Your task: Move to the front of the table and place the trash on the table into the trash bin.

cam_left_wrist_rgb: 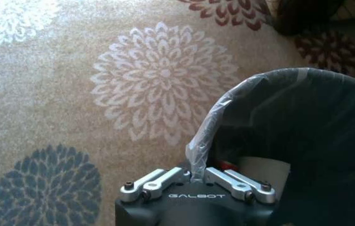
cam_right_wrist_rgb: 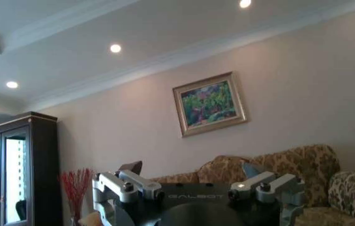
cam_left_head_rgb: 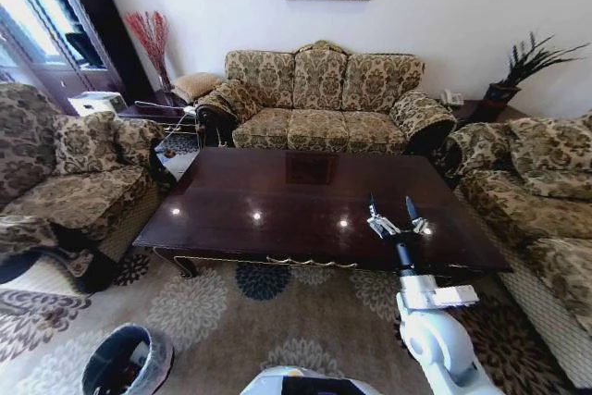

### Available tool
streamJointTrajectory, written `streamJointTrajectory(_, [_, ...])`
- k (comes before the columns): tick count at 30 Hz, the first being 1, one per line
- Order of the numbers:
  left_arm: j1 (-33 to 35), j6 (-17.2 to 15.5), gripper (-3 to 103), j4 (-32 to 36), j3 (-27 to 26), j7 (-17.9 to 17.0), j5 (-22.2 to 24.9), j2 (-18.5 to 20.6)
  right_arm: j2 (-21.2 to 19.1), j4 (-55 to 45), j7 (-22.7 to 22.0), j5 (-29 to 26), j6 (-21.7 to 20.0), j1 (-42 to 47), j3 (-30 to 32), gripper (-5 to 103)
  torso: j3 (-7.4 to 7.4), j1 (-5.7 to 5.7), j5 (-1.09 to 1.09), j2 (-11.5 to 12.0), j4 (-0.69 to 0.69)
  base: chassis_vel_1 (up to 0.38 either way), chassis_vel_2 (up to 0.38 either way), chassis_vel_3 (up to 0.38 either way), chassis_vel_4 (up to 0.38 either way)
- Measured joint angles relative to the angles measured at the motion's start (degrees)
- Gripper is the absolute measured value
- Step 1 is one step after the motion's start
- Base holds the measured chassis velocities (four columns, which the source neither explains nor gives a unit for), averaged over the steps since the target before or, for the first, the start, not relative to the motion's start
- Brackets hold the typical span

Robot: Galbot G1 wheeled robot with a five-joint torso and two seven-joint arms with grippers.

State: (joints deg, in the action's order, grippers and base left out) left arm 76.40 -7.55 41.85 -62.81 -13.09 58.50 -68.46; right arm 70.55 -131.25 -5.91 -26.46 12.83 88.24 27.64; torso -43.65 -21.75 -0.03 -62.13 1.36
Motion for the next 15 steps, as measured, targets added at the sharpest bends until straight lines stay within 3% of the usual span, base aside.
streamJointTrajectory(4, [-0.62, -0.43, 0, -0.57, 0.34, -0.19, -0.95, -0.29, -0.06, -0.05, 0.58, -0.02, 0.37, 0.59, 0.57, 100, 0.0, 0.0, 0.07, 0.0, -0.01, 0.0, 0.0, 0.0, 0.0])
streamJointTrajectory(7, [-1.39, -2.57, 0, -1.66, 0.17, -2.45, -1.13, -1.0, -0.14, -0.11, 0.59, -0.11, 0.41, 1.05, 1.06, 100, 0.0, 0.0, 0.05, 0.0, -0.06, -0.04, -0.019, 0.004, 0.012])
streamJointTrajectory(15, [-1.6, -3.52, 0, -2.54, -0.78, -0.71, -0.02, -2.39, -0.25, -0.13, 0.59, -0.35, 0.4, 1.25, 1.56, 100, 0.0, 0.0, 0.04, 0.0, 0.0, -0.008, -0.002, 0.0, 0.002])
